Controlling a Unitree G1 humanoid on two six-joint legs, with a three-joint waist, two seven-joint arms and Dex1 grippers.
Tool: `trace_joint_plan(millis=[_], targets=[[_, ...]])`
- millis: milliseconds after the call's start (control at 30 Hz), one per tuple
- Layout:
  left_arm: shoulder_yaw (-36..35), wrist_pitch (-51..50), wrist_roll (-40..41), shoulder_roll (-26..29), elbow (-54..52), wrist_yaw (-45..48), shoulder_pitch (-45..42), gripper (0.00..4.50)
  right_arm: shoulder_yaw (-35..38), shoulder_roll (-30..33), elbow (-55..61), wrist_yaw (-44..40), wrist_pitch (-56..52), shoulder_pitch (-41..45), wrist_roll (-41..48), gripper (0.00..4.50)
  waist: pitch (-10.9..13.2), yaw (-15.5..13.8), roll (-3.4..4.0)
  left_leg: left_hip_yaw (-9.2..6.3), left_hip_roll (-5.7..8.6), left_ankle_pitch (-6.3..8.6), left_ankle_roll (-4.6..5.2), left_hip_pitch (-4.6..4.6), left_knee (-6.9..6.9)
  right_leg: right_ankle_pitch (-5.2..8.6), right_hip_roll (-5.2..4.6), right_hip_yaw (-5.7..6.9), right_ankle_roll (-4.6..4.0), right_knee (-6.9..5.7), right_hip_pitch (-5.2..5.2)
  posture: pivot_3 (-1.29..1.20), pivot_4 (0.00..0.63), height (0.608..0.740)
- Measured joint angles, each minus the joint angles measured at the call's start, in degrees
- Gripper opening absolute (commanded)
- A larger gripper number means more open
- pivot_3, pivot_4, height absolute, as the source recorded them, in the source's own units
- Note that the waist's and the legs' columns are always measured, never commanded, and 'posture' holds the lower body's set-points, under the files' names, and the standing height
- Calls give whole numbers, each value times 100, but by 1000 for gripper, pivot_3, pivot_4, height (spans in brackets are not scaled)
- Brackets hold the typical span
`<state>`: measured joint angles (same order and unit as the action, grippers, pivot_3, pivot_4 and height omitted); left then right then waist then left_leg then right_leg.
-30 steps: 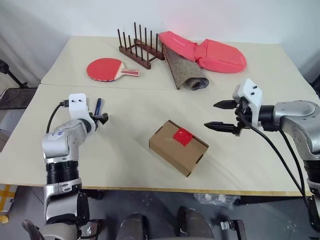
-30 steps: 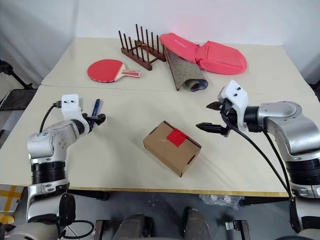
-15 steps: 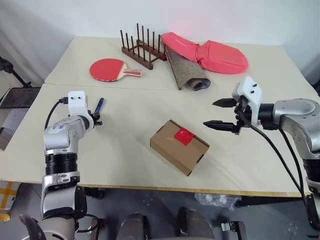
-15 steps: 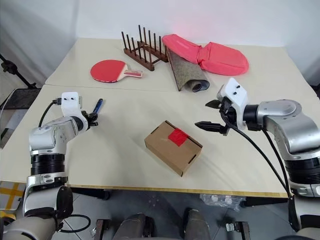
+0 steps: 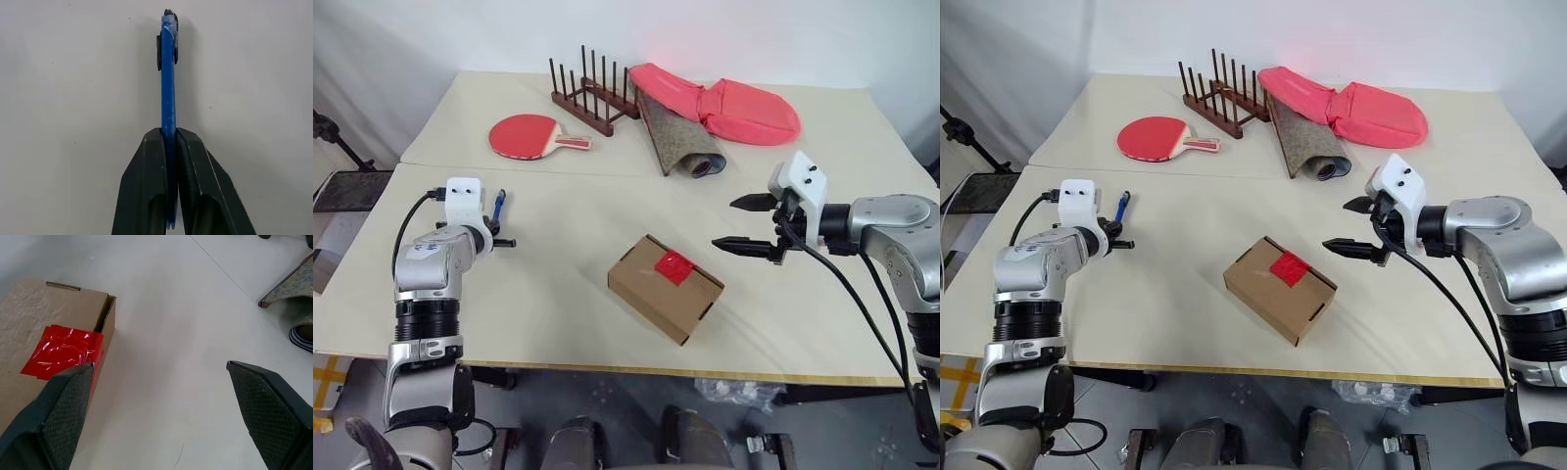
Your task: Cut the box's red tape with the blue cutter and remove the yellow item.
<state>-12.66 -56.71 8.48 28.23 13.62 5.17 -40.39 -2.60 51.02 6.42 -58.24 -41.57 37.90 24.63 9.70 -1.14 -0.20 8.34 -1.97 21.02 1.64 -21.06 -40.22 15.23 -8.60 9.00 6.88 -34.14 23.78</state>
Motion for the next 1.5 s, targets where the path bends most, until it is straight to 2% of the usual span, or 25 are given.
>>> trace_joint_plan(millis=[67, 467, 767, 900, 1000, 1133, 1167, 1367, 1467, 1500], targets=[[-6, -29, 10, 0, -76, 23, 44, 979, 0, 0, 0, 3, 0, 0, -2, 4500, 0, 0, 0, 0, 0, 0, 0, 0, 0, 0, 0, 0, 0, 0, 0, 0, 150, 740], [-234, -534, 124, -19, -364, 210, 89, 4490, 0, 0, -5, 34, 5, 0, -15, 4500, 0, -14, 0, -1, 0, 0, 0, -2, -1, 0, -1, 1, 0, 0, 0, 0, 150, 740], [-783, -472, 497, -39, 83, 604, -2, 4490, 0, -1, -20, 44, 4, 2, -28, 4500, -8, -24, 13, 0, 4, 0, 0, 11, -1, 0, -4, -1, 0, -2, -10, 0, 150, 740], [-873, -431, 505, 12, 332, 631, -85, 3682, 0, -2, -21, 48, 2, 3, -27, 4500, -10, -17, 17, 1, 4, -3, 1, 24, -1, 0, -5, -8, -1, -7, -15, 0, 150, 740], [-763, -426, 493, 116, 417, 721, -96, 3682, 0, -1, -36, 48, 2, 4, -33, 4500, -11, -17, 18, 1, 5, -2, 1, 36, 2, 0, -7, -15, -1, -11, -20, 0, 150, 740], [-634, -391, 441, 191, 503, 751, -111, 2822, 0, -2, -54, 49, 2, 5, -53, 4500, -11, -18, 19, 0, 5, -2, 1, 48, 7, 0, -8, -26, -1, -16, -20, 0, 150, 740], [-629, -374, 437, 198, 529, 752, -112, 2822, 0, -1, -62, 50, 2, 6, -60, 4500, -11, -19, 19, 0, 5, -2, 1, 50, 8, 0, -8, -29, -1, -16, -21, 0, 150, 740], [-512, -311, 348, 243, 648, 746, -158, 1321, 0, -2, -63, 60, 2, 15, -63, 4500, -11, -25, 19, -1, 7, -2, 1, 56, 8, 0, -10, -39, -1, -20, -20, 0, 150, 740], [-400, -304, 339, 329, 681, 836, -163, 1321, 0, -2, -64, 74, 2, 16, -70, 4500, -11, -24, 19, -2, 7, -2, 1, 62, 10, 0, -11, -45, -1, -25, -19, 0, 150, 740], [-366, -304, 339, 347, 680, 881, -163, 1129, 0, -2, -65, 79, 2, 17, -70, 4500, -11, -24, 19, -2, 7, -2, 1, 62, 10, 0, -11, -46, -1, -26, -19, 0, 150, 740]])
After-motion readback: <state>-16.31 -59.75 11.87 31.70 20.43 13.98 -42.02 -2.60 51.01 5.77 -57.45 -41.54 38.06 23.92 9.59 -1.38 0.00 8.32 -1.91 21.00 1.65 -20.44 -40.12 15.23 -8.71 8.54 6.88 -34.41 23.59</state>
